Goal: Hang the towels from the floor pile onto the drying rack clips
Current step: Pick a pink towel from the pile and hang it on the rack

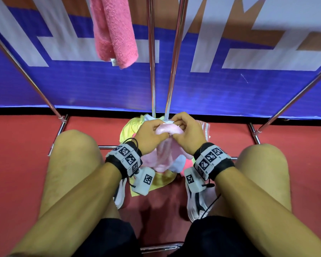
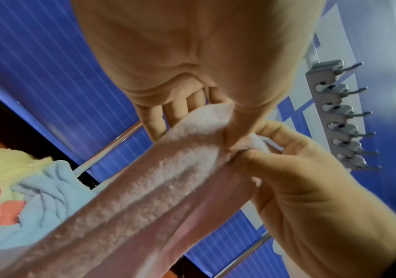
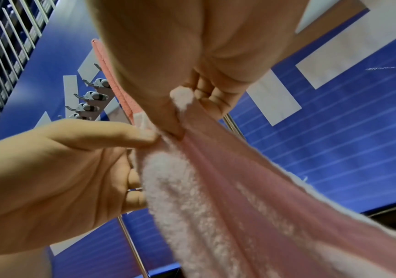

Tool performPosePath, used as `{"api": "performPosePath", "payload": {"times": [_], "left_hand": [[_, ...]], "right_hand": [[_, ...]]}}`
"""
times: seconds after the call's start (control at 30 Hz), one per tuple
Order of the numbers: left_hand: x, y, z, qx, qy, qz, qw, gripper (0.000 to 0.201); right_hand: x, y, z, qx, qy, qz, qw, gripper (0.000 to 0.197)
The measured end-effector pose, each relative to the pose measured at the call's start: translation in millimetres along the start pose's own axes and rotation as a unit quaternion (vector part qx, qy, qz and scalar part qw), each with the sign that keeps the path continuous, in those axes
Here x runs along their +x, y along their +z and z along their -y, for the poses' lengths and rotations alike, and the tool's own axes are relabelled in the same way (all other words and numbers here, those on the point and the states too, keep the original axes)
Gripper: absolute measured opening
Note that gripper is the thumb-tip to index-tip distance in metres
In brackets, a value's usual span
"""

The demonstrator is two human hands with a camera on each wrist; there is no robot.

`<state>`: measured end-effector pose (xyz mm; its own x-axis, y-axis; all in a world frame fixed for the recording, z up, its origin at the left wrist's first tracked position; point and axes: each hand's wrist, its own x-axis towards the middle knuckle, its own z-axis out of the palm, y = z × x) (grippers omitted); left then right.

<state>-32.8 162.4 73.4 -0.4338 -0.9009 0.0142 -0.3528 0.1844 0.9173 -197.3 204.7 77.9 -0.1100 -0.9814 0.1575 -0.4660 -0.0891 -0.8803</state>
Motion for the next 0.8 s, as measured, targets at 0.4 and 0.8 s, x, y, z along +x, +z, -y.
{"api": "performPosePath", "payload": {"times": [0.4,0.8], "left_hand": [[11.2,-21.0,-11.5,-0.063,0.017,-0.174,0.983,0.025],[15.3,-50.9,0.9,-0.06,-0.022,-0.332,0.941,0.031]], "right_hand": [[9.2,-2.7,-18.4,-0.16,0.053,0.103,0.98,0.021],[6.6,-13.2,-35.9,-0.258,0.109,0.157,0.947,0.024]]}}
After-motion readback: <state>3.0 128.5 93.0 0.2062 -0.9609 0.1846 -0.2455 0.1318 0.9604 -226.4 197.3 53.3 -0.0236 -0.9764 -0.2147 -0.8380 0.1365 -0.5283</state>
